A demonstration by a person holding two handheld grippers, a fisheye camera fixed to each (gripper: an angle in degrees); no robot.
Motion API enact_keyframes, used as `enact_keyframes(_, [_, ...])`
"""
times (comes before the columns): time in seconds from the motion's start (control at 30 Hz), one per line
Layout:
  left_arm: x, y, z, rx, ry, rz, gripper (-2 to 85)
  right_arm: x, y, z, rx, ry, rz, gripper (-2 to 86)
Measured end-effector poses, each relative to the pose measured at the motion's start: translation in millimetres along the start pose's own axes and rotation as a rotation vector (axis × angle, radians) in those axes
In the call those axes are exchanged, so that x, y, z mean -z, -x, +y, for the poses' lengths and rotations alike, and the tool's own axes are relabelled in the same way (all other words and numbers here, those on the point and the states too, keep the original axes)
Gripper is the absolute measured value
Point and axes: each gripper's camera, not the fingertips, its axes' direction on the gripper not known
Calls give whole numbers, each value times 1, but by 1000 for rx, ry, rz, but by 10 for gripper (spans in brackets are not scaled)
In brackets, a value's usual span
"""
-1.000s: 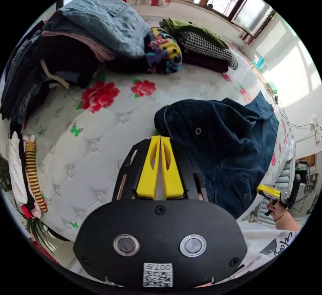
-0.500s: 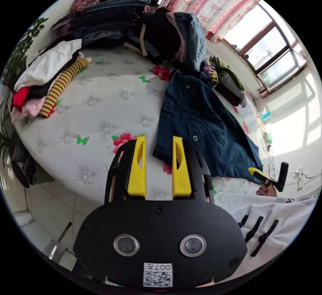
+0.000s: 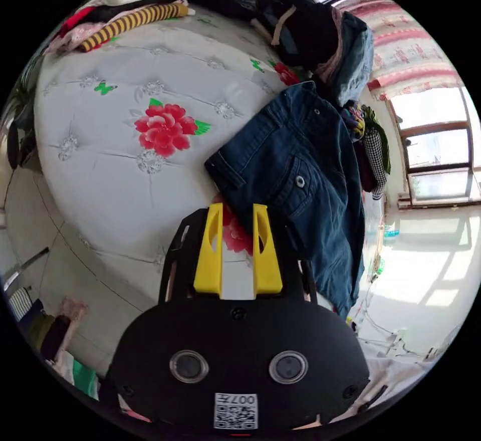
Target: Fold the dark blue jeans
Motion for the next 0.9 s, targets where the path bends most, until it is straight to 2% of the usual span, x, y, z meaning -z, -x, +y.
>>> enact_keyframes(0.13, [14,5,-18,159,27,91,16,12,-36,-32,-73,-51,-33,80])
enact_keyframes(0.2, [22,1,-20,173,14,85,22,12,-45,-42,-89,-49,-63,80])
enact_keyframes(0.3, [27,-4,-21,162,8,101,100,11,-50,-52,-104,-42,-104,71])
enact_keyframes(0.37, [24,0,-20,200,2,151,123,11,-48,-52,-101,-42,-63,57])
enact_keyframes(0.47, [26,10,-12,316,-27,179,54,15,-44,-52,-62,-13,0,19])
enact_keyframes(0.5, [30,13,-9,357,-47,215,8,20,-42,-55,-42,-2,-79,12])
enact_keyframes(0.53, [37,10,-10,361,-96,301,1,33,-36,-61,-29,-28,-186,7])
enact_keyframes(0.57, [42,5,-13,336,-122,362,-3,40,-31,-65,-13,-44,-243,5])
enact_keyframes(0.63, [73,-37,-38,140,-172,542,-7,71,13,-87,139,-60,-388,0])
enact_keyframes(0.77, [154,-140,-68,-236,-241,607,-9,146,104,-103,452,-158,-497,-2])
enact_keyframes(0.83, [216,-187,-65,-424,-314,655,-9,212,147,-91,640,-293,-598,-2])
enact_keyframes(0.9, [256,-200,-55,-538,-361,659,-9,256,162,-71,740,-394,-601,-2])
